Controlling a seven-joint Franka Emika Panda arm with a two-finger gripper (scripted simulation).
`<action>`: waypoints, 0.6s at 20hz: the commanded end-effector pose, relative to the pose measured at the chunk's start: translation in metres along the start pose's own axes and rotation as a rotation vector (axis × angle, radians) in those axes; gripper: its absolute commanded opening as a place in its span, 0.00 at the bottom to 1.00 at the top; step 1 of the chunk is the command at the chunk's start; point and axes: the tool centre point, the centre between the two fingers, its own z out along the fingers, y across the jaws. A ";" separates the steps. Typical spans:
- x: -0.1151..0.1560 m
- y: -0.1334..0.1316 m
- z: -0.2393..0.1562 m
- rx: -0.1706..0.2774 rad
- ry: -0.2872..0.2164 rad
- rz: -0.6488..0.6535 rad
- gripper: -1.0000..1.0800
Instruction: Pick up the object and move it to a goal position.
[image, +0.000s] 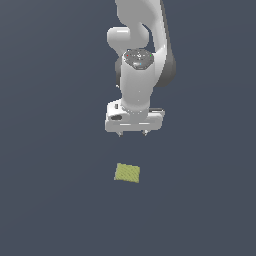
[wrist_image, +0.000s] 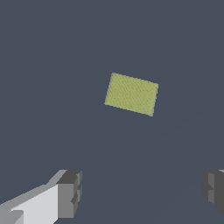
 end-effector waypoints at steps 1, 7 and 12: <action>0.002 0.000 0.002 -0.001 -0.001 -0.020 0.96; 0.008 0.001 0.009 -0.004 -0.003 -0.104 0.96; 0.016 0.003 0.018 -0.006 -0.006 -0.208 0.96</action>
